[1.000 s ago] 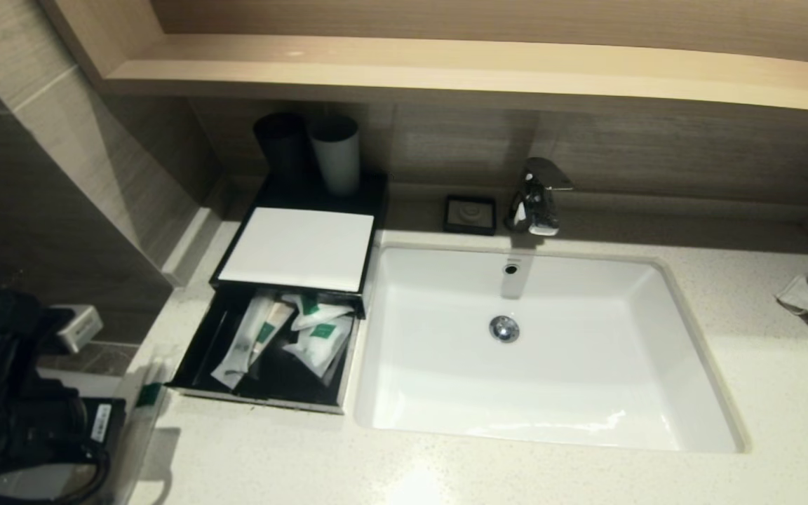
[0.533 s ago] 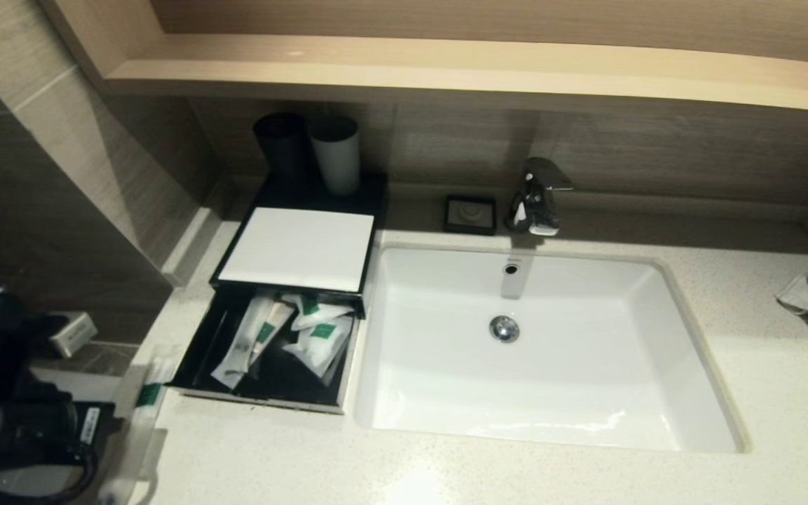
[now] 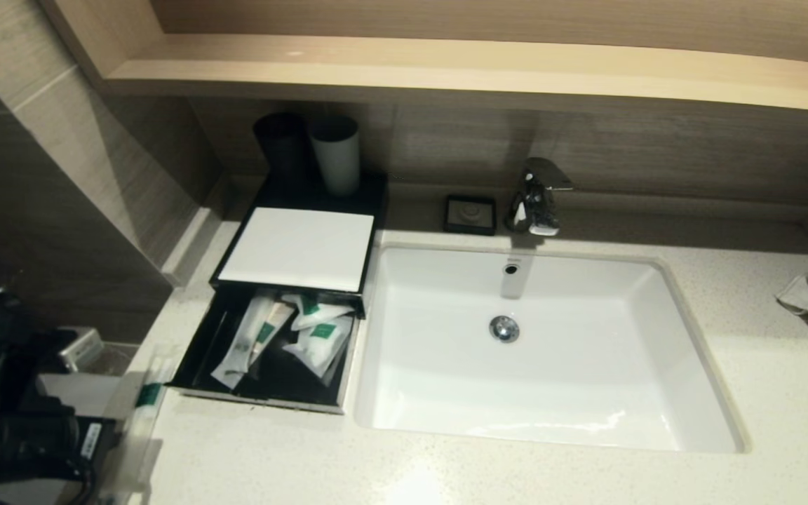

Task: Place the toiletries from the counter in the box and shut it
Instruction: Pick up the bathroom toiletry

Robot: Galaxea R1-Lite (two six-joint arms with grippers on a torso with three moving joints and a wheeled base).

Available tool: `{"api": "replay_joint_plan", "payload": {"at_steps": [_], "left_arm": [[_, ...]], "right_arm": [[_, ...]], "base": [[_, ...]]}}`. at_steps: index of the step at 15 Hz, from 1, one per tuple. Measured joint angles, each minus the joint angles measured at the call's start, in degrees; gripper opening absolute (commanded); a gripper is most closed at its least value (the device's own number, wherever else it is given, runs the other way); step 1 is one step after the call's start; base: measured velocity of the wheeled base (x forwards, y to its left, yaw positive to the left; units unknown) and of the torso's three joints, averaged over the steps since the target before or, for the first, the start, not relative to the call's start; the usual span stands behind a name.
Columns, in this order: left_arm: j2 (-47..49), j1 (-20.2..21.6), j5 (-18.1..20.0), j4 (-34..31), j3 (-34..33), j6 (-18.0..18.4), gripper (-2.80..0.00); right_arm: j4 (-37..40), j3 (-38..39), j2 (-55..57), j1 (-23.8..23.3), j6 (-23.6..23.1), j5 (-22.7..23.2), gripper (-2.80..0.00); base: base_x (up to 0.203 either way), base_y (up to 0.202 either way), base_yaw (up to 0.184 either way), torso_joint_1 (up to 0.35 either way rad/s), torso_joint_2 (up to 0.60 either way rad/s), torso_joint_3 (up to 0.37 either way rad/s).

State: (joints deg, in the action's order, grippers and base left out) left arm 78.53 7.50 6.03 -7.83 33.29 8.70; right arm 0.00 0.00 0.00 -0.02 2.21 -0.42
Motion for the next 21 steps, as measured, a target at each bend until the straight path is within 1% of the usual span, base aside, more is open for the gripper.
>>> {"api": "replay_joint_plan", "payload": {"at_steps": [3,5,8,9,15,21], "left_arm": [[0.9,0.0,0.4,0.1,-0.1,0.0,-2.8],[1.6,0.1,2.2,0.2,-0.2,0.0,-2.8],[1.8,0.1,2.5,0.9,-0.2,-0.2,-2.8],[1.8,0.1,2.5,0.9,-0.2,-0.2,0.0],[2.1,0.3,2.3,2.2,-0.5,-0.2,0.0],[4.2,1.4,2.4,3.8,-0.7,0.0,0.0]], "right_arm": [[0.0,0.0,0.0,0.0,0.0,0.0,-2.8],[0.0,0.0,0.0,0.0,0.0,0.0,-2.8],[0.0,0.0,0.0,0.0,0.0,0.0,-2.8],[0.0,0.0,0.0,0.0,0.0,0.0,-2.8],[0.0,0.0,0.0,0.0,0.0,0.0,-2.8],[0.0,0.0,0.0,0.0,0.0,0.0,-2.8]], "base": [[0.0,0.0,0.0,0.0,0.0,0.0],[0.0,0.0,0.0,0.0,0.0,0.0],[0.0,0.0,0.0,0.0,0.0,0.0],[0.0,0.0,0.0,0.0,0.0,0.0],[0.0,0.0,0.0,0.0,0.0,0.0],[0.0,0.0,0.0,0.0,0.0,0.0]]}}
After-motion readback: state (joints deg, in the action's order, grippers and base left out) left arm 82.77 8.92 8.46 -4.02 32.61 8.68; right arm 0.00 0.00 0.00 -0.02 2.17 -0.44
